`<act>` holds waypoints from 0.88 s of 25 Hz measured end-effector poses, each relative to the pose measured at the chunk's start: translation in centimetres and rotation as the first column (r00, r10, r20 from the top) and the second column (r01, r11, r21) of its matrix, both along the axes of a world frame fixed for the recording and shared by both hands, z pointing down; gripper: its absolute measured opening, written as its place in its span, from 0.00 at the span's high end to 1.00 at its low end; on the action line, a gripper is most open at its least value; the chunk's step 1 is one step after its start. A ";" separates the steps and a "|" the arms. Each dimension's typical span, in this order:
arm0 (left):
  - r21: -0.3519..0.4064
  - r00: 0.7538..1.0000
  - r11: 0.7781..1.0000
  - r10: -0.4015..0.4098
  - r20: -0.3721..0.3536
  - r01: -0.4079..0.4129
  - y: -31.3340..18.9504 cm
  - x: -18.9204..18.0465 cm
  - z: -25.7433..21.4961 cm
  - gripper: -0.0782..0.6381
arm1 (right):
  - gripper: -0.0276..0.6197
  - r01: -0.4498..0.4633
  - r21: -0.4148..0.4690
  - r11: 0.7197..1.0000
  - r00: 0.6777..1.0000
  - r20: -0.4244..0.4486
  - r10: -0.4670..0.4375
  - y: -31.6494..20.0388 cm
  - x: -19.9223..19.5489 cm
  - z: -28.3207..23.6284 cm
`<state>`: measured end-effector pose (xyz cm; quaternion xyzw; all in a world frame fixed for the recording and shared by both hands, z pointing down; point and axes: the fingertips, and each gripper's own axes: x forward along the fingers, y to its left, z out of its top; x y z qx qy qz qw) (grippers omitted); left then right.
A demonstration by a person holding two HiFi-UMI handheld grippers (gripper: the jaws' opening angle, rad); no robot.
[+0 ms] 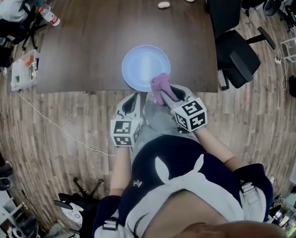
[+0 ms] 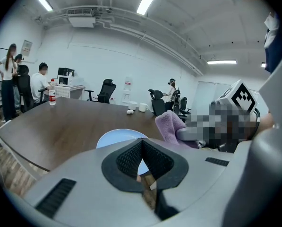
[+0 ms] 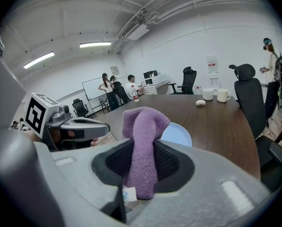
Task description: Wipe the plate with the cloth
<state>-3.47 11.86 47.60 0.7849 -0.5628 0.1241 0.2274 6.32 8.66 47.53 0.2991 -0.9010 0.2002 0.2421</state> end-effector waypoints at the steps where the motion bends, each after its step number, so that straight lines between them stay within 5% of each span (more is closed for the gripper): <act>1: -0.009 1.000 1.000 0.001 0.003 -0.001 -0.6 -0.4 0.3 0.88 | 0.78 0.000 0.004 1.000 1.000 -0.004 0.000 -0.7 -0.3 0.1; 22: -0.124 1.000 0.992 -0.009 0.024 0.012 -10.9 -6.5 4.3 0.88 | 0.78 0.001 -0.038 0.999 0.977 -0.213 -0.009 -14.1 -3.8 5.4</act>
